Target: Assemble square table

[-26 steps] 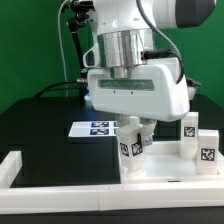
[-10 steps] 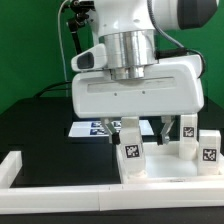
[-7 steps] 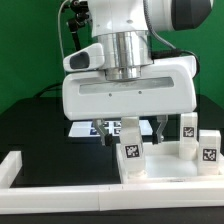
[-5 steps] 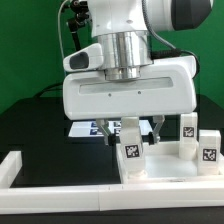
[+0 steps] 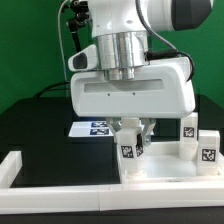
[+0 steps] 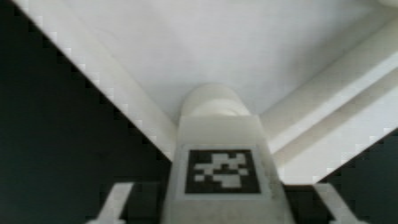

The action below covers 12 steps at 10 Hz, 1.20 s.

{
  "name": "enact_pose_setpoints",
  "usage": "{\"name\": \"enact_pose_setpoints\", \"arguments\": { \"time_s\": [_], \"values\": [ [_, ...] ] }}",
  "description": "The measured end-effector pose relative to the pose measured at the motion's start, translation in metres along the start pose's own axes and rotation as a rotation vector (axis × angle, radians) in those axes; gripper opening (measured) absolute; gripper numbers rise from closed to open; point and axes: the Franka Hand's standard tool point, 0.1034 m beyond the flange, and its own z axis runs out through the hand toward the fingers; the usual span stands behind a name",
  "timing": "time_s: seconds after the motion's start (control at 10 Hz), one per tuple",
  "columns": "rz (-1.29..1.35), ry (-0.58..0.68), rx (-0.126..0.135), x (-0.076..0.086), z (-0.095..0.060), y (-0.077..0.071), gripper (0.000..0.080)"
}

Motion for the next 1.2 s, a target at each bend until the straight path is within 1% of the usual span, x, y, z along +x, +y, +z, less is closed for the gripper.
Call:
{"name": "enact_pose_setpoints", "arguments": {
  "time_s": [0.1,0.2,0.3,0.6,0.7,0.8,1.0,1.1,1.2],
  "values": [
    [0.184,-0.01,-0.004,-0.001,0.001,-0.008,0.029],
    [0.287,-0.013,-0.002,0.001,0.002,-0.012,0.029],
    [0.44,-0.023,0.002,0.0,0.003,-0.013,0.029],
    [0.738,-0.043,0.032,0.002,0.003,-0.012,0.029],
    [0.829,-0.047,0.033,0.002,0.003,-0.013,0.029],
    [0.853,-0.046,0.033,0.002,0.003,-0.013,0.029],
    [0.809,-0.046,0.033,0.002,0.003,-0.013,0.029],
    [0.754,-0.042,0.026,0.001,0.003,-0.014,0.0488],
    [0.571,-0.026,0.003,0.001,0.005,-0.018,0.0598]
  ]
}}
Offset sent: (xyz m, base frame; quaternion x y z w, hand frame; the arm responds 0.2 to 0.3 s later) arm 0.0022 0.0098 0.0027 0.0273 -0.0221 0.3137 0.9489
